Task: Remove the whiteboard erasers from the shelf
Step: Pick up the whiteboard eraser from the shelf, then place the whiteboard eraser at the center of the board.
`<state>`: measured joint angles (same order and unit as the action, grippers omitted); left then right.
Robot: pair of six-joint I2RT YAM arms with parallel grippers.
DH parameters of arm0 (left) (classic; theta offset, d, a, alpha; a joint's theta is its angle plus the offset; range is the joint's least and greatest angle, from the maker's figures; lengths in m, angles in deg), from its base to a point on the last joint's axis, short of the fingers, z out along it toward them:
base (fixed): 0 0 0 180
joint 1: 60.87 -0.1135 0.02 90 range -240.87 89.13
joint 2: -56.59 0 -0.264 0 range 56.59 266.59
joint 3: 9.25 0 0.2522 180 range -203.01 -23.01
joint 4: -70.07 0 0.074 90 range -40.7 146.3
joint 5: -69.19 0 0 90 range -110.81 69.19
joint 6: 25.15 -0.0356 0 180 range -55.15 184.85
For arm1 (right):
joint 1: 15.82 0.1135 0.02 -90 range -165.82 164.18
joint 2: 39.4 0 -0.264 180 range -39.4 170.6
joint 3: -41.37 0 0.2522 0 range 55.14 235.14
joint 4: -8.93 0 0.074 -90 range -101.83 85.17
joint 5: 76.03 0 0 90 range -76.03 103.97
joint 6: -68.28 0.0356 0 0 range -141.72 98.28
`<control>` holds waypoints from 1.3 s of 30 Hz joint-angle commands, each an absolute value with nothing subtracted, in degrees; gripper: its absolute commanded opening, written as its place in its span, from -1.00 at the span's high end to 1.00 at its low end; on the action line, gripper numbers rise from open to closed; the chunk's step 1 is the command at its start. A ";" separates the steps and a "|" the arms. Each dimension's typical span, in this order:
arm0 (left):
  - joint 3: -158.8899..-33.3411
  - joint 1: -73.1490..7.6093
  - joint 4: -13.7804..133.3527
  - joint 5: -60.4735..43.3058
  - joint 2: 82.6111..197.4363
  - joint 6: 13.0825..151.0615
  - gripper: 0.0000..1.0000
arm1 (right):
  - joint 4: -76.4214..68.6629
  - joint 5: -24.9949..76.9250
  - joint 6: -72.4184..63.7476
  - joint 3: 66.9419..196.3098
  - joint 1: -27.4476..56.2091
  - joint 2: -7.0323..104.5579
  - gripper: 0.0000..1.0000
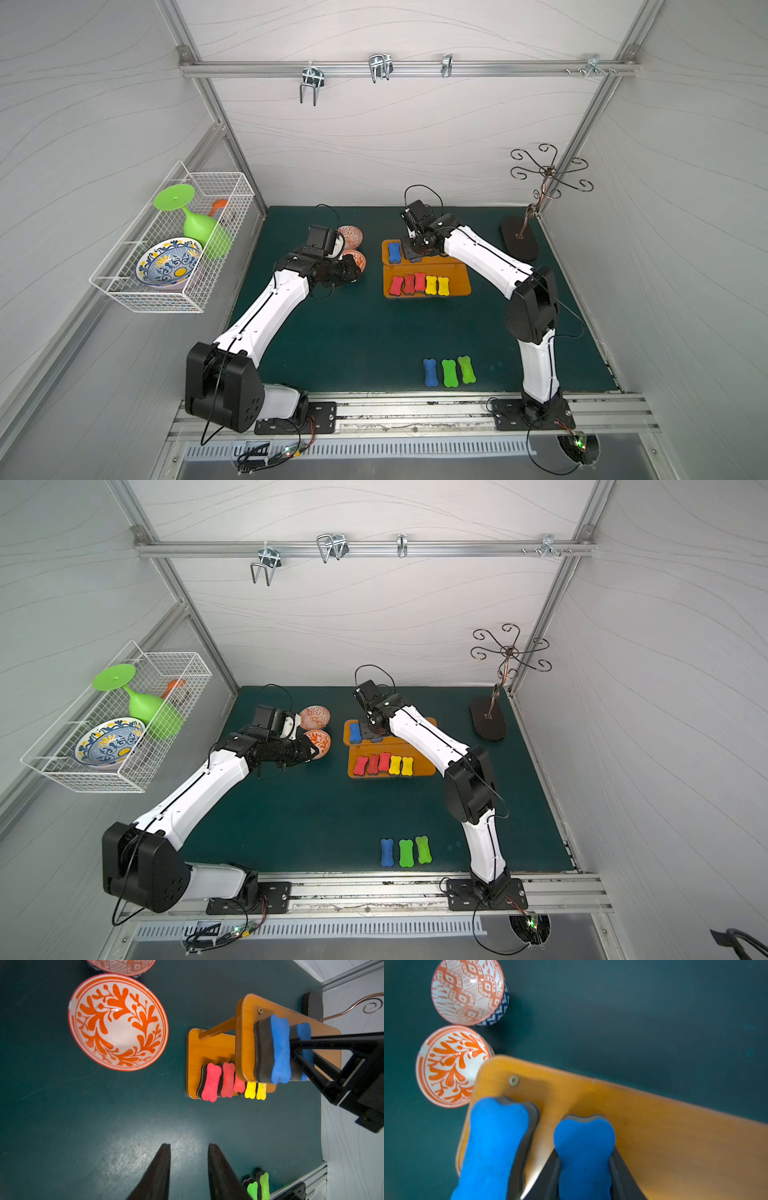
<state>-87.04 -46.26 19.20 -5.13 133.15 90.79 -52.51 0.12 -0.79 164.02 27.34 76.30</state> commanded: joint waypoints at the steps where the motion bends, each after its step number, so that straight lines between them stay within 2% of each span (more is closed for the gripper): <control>1: -85.79 -46.63 19.61 -4.79 129.82 90.98 0.30 | -55.15 -2.60 3.10 159.73 30.36 68.70 0.38; 6: -82.72 -46.59 21.02 -4.47 127.72 90.87 0.29 | -56.82 -5.88 11.60 143.23 36.84 53.55 0.39; 11: -81.37 -46.70 22.29 -4.66 126.28 91.39 0.28 | -54.97 -0.46 26.39 124.79 48.46 43.46 0.41; 14: -81.16 -46.98 22.15 -4.20 125.51 91.48 0.28 | -53.48 0.02 33.41 120.00 55.22 44.32 0.41; 19: -79.81 -47.02 22.90 -4.86 123.49 91.58 0.27 | -49.97 1.49 38.01 117.36 60.58 49.81 0.41; 39: -80.23 -46.97 22.38 -4.27 123.50 91.13 0.26 | -47.76 7.18 37.87 121.59 60.66 63.59 0.36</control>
